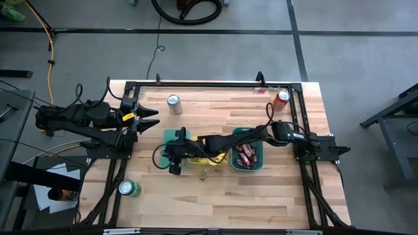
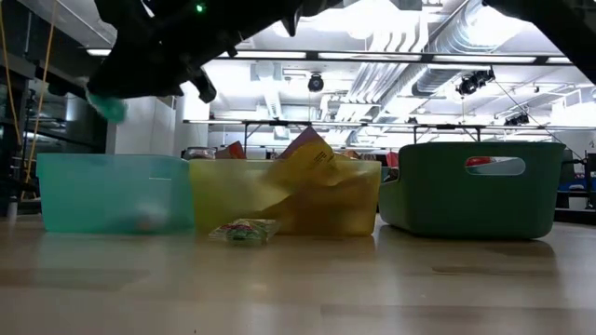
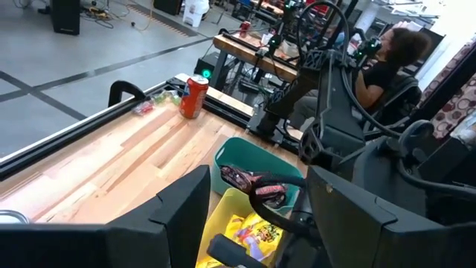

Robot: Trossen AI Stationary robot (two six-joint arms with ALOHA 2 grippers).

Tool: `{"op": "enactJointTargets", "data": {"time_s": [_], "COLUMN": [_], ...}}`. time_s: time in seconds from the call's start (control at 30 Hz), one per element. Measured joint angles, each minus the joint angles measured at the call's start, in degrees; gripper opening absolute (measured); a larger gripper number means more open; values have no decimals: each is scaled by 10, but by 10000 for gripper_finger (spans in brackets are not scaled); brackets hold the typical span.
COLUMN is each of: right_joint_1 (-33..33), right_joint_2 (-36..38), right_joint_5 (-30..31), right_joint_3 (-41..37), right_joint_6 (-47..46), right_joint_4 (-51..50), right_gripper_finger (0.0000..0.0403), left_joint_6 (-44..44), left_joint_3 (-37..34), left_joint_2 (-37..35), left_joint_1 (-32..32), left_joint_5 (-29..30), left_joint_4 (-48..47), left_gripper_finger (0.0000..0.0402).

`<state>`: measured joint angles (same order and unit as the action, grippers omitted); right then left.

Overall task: Sort candy
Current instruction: Put the blue gummy into the green bin, then put the green gummy into the green bin

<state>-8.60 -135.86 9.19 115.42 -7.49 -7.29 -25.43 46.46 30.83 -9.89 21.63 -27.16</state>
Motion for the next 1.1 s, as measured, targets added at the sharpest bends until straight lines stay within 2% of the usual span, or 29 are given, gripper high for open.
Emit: {"op": "enactJointTargets", "data": {"time_s": [0.23, 0.4, 0.57, 0.73, 0.87, 0.97, 1.1], "right_joint_1": [0, 0, 5, 4, -19, -44, -80], "right_joint_2": [11, 31, 60, 109, 120, 115, 91], "right_joint_5": [7, -15, -57, -154, -232, -226, -129], "right_joint_3": [0, 0, 0, 1, 1, 0, 0], "right_joint_6": [30, 30, 24, 24, 17, -1, 2], "right_joint_4": [-6, -19, -82, -204, -300, -349, -392], "right_gripper_finger": [196, 250, 259, 259, 259, 259, 259], "left_joint_6": [0, 0, 0, 0, 0, -2, -15], "left_joint_3": [0, 0, 0, 0, 0, 0, 0], "left_joint_2": [0, 0, 0, 0, 0, 0, 0], "left_joint_1": [0, 0, 0, 0, 0, 0, 0], "left_joint_5": [0, 0, 1, 1, 1, 1, 1], "left_joint_4": [0, 0, 0, 0, 0, 0, 0], "left_gripper_finger": [211, 211, 211, 211, 211, 211, 211]}}
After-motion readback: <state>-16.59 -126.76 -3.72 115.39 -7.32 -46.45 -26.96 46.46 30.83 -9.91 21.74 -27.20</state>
